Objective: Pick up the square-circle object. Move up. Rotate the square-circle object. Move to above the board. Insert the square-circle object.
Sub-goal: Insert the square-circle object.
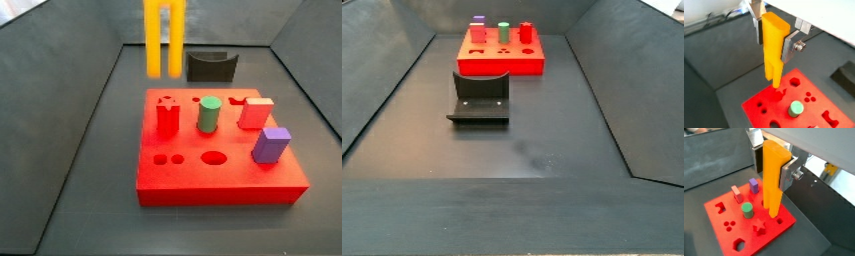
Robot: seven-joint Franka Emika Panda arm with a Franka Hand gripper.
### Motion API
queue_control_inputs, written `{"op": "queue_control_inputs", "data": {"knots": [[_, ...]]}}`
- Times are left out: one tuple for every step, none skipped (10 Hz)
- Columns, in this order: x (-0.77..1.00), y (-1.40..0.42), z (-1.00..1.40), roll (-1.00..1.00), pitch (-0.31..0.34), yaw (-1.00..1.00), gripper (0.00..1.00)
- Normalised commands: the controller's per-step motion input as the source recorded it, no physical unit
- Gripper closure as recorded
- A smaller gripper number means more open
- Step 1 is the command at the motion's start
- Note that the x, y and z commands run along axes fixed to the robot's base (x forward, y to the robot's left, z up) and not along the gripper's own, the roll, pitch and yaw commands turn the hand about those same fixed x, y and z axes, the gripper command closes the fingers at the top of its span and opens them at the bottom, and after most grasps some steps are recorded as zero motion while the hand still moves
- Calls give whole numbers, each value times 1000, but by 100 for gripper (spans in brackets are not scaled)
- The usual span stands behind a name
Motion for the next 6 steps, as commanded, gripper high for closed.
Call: {"op": "queue_control_inputs", "data": {"knots": [[-60, -389, -640, 224, -180, 651, 100], [0, -297, -577, 259, -196, 346, 100], [0, -343, -517, 306, -196, 134, 100], [77, -429, -526, 293, -211, 0, 100], [131, -369, -600, 239, -207, 0, 100], [123, -289, -671, 153, -186, 0, 100]]}}
